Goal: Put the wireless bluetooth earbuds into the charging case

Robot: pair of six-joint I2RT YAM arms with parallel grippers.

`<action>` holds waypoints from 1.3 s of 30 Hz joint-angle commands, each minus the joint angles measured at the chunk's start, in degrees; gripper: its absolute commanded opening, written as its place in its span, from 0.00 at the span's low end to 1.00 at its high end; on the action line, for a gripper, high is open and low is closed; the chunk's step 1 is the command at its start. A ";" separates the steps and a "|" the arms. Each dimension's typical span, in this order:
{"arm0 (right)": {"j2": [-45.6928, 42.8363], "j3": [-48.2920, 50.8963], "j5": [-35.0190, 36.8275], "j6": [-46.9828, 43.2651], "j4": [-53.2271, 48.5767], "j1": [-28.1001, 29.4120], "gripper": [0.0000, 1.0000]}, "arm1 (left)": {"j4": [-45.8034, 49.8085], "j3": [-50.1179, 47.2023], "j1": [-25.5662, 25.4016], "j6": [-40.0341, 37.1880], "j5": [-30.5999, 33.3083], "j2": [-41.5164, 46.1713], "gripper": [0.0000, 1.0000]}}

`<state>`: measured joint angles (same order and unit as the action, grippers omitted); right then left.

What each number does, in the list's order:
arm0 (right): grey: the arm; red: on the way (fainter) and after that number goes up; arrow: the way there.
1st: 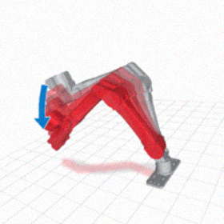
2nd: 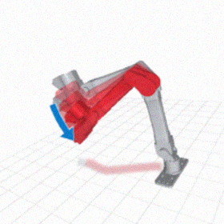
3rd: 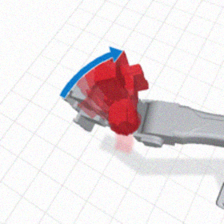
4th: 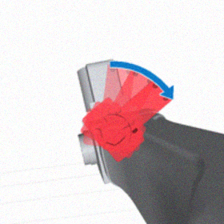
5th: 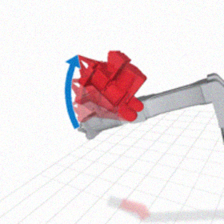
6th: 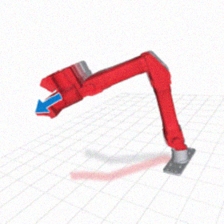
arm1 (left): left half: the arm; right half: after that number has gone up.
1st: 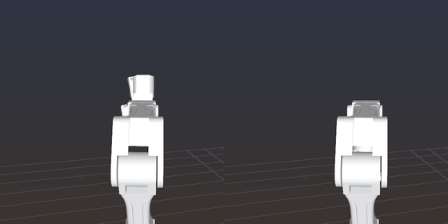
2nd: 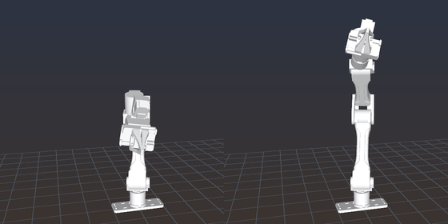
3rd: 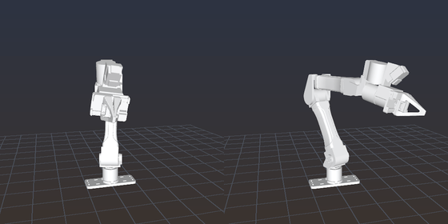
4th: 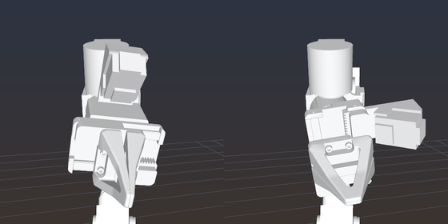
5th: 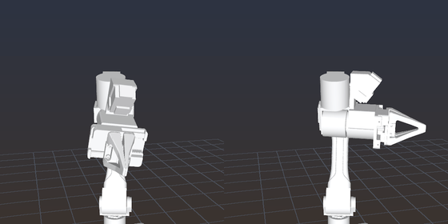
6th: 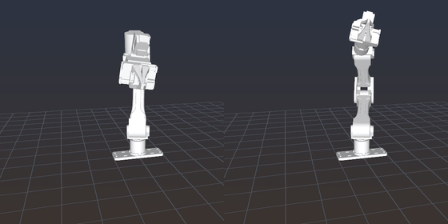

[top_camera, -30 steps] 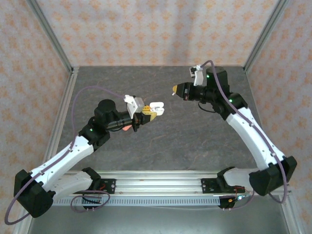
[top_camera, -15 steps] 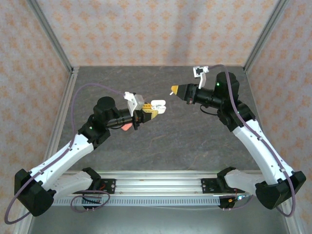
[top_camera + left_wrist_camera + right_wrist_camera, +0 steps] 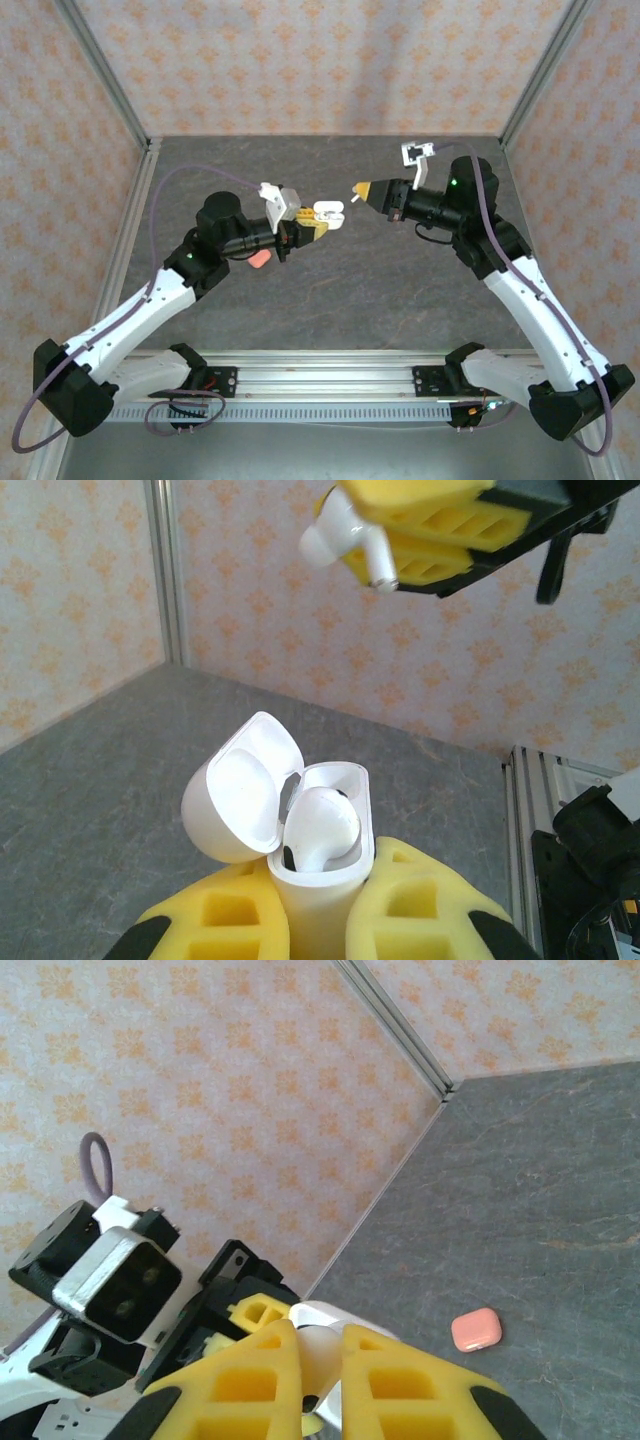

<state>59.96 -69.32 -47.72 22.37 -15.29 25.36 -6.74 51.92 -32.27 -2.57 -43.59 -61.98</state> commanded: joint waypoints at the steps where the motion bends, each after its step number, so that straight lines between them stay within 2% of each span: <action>1: -1.68 -2.31 1.05 -2.06 -3.75 0.33 0.14 | -0.76 3.11 -0.40 1.60 -1.90 -0.97 0.00; 6: -2.47 -3.59 7.29 -4.71 -10.68 0.36 0.12 | -0.02 4.90 -0.35 2.60 -3.27 -2.73 0.00; 8: -2.66 -2.16 11.31 -5.61 -12.95 0.31 0.12 | 4.66 6.26 -0.34 -1.56 -4.60 -3.32 0.00; 9: -2.73 -1.25 14.49 -5.94 -14.19 0.30 0.12 | 8.23 7.11 -0.38 -4.72 -3.13 -3.46 0.00; 11: -2.77 0.83 19.32 -5.20 -13.60 0.38 0.12 | 8.02 5.82 -0.16 -5.29 0.11 -2.63 0.00; 12: -2.31 0.62 17.74 -6.51 -13.63 0.09 0.12 | 7.92 4.91 -0.15 -6.08 0.27 -1.89 0.00; 15: 0.64 -6.44 14.29 -12.78 -22.18 -0.21 0.13 | 16.65 7.63 0.44 -9.87 1.67 0.00 0.00; 17: 1.51 -9.45 12.99 -15.01 -25.59 -0.31 0.13 | 16.06 6.98 0.49 -9.63 1.84 2.08 0.00; 19: 0.12 -8.84 10.45 -14.33 -23.64 -0.28 0.13 | 8.34 2.56 0.52 -5.35 1.93 4.16 0.00; 22: -4.54 -3.47 6.03 -10.39 -14.65 -0.18 0.14 | 1.04 -1.22 0.51 -0.35 1.10 5.20 0.00; 24: -6.79 -1.50 5.14 -8.85 -11.18 -0.18 0.14 | 1.24 -1.16 0.48 0.12 0.45 5.37 0.00; 29: -7.77 -1.93 6.23 -9.03 -11.20 -0.20 0.14 | 2.60 0.00 0.54 -0.69 0.45 6.14 0.00; 39: -1.89 -5.58 3.63 -8.45 -9.87 0.45 0.13 | 3.80 3.67 0.47 0.88 -2.40 3.22 0.00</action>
<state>57.89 -72.01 -41.85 13.50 -27.38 25.36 -1.15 53.04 -32.16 -3.05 -43.64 -58.06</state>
